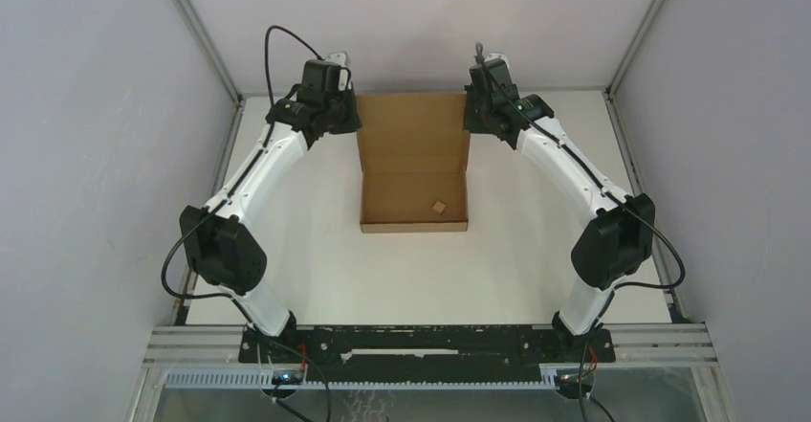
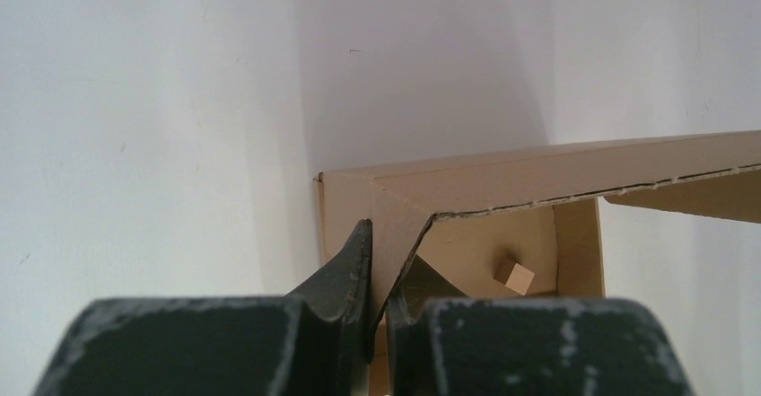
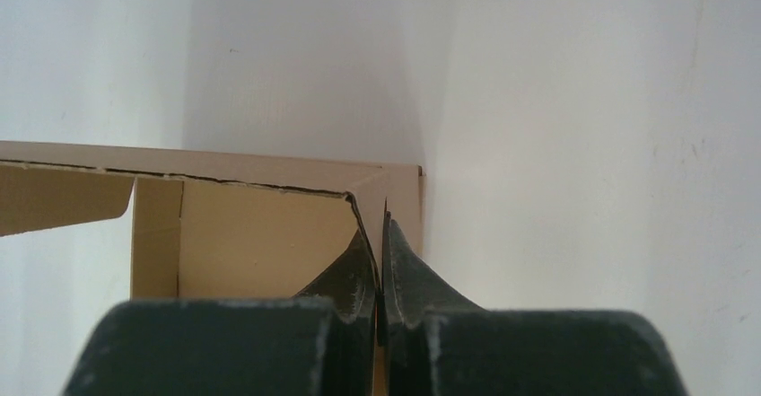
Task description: Fold the paper box
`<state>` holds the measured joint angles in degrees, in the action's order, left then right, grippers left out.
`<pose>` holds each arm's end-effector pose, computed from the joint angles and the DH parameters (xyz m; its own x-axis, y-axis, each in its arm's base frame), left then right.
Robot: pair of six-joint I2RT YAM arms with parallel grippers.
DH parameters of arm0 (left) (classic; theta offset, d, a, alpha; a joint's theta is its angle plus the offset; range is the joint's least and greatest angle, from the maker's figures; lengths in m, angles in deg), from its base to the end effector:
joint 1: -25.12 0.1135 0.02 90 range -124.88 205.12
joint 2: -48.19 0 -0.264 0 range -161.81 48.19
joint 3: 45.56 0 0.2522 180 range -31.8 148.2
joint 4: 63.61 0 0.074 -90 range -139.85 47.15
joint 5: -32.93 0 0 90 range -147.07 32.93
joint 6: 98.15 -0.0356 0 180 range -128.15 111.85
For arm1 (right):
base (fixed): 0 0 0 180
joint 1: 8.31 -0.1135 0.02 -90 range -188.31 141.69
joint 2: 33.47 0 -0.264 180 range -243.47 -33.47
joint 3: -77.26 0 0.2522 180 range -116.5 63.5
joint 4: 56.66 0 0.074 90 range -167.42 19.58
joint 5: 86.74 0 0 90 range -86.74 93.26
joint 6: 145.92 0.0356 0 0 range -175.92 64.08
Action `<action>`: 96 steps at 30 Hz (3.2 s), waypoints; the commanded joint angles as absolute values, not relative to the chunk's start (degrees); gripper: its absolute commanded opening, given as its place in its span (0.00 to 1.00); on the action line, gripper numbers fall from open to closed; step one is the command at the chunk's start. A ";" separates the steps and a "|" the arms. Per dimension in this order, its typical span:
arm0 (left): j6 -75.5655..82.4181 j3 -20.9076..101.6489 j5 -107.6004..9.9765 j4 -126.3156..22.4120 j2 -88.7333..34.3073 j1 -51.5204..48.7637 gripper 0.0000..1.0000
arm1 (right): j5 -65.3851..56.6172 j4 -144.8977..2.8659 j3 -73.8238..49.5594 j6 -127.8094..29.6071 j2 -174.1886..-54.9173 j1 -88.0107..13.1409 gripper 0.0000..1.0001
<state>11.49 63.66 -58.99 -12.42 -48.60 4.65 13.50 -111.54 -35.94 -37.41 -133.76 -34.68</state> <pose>0.3592 -0.1328 0.3613 -0.6617 -0.1116 -0.7415 0.1090 0.9641 -0.2423 0.3559 0.1694 0.3567 -0.6693 0.0169 -0.7428 -0.1120 0.9860 0.1233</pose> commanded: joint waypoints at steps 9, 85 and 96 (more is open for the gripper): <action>14.91 57.11 -59.25 -20.80 -43.43 2.14 0.08 | 19.47 -101.78 -26.27 -30.80 -128.11 -38.91 0.00; 23.65 34.08 -67.58 -28.18 -27.07 -3.75 0.08 | 27.50 -94.79 -6.89 -25.03 -117.77 -47.36 0.00; 24.62 20.31 -71.52 -33.72 -19.83 -8.11 0.08 | 30.46 -94.32 1.58 -23.02 -112.84 -50.67 0.00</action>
<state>22.02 25.67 -71.90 -27.11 -22.98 -6.04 30.50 -95.92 -1.34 -25.59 -115.42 -48.60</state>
